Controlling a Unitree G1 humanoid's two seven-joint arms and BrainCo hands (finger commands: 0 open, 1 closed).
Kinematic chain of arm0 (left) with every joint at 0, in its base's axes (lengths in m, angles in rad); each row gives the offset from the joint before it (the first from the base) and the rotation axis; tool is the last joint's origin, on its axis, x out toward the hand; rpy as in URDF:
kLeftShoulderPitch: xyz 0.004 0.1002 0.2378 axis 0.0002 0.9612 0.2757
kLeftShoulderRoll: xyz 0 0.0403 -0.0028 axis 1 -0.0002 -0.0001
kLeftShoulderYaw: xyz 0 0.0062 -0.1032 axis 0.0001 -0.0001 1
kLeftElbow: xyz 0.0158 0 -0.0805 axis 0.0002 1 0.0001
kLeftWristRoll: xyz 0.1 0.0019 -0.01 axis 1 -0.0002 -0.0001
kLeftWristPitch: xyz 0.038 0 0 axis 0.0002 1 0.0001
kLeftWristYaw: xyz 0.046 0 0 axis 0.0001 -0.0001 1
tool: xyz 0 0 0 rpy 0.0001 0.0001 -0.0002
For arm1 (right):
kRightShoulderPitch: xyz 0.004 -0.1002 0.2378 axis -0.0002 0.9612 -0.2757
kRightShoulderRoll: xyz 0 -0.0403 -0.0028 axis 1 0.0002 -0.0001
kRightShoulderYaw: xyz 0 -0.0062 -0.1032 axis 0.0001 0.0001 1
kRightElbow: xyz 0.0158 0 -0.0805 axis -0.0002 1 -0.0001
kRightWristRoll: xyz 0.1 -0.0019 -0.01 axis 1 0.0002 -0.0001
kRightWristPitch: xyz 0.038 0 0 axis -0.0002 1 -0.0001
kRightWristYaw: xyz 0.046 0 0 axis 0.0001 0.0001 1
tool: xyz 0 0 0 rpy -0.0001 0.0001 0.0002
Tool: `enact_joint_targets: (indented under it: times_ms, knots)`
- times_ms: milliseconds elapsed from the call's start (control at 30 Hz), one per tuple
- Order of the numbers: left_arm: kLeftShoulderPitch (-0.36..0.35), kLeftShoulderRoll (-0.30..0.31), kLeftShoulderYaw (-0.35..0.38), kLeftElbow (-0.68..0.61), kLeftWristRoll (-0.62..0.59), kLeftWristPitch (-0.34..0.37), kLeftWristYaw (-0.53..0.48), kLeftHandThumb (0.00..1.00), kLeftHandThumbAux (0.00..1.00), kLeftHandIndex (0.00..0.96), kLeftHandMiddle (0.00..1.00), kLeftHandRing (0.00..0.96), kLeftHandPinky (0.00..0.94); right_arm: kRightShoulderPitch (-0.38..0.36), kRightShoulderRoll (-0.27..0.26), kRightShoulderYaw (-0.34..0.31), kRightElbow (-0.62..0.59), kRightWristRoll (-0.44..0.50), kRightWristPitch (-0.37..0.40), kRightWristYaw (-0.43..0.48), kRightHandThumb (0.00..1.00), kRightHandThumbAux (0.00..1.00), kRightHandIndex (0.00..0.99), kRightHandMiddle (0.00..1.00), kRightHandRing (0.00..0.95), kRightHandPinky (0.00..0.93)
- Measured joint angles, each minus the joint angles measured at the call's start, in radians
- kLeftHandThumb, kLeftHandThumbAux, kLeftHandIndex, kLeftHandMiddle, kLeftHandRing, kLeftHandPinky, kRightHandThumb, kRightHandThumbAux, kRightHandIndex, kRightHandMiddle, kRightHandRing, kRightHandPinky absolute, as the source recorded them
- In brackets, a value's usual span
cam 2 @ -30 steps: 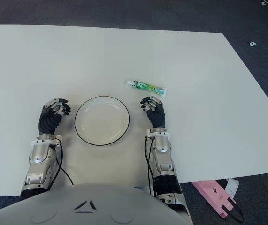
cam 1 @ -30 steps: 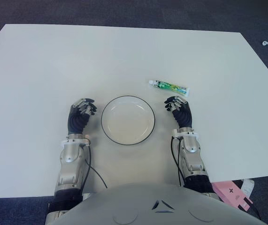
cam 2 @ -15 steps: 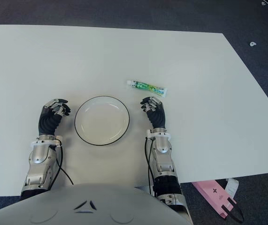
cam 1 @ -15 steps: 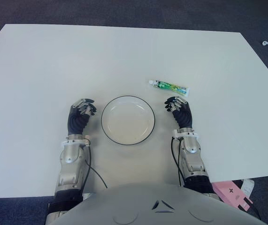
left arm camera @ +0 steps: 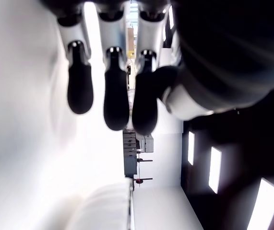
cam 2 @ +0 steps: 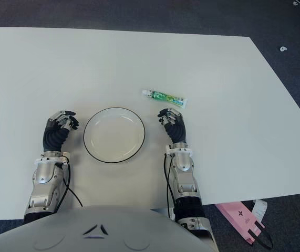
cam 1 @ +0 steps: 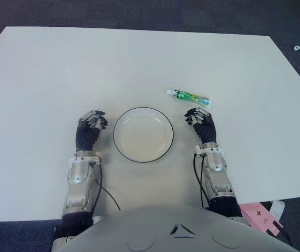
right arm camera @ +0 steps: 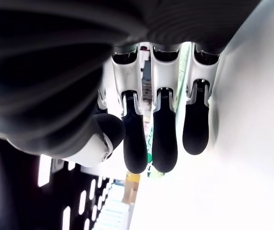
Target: Put the toothpaste on the table into the plate.
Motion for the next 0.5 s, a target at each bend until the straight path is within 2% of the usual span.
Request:
enact_joint_targets:
  times_ms: [233,500]
  knots:
    - [-0.001,-0.001,0.001,0.01,-0.006,-0.01,0.0,0.711,0.715,0.436,0.597,0.579,0.572,-0.02,-0.066,-0.003,-0.003,-0.039,-0.039,-0.004,0.697,0.733,0.427,0.512,0.502,0.454]
    - [-0.006,0.0,0.002,0.02,-0.006,-0.022,0.0,0.708,0.716,0.435,0.602,0.578,0.563,-0.046,-0.147,-0.005,-0.113,-0.126,-0.028,-0.011,0.702,0.728,0.422,0.466,0.473,0.476]
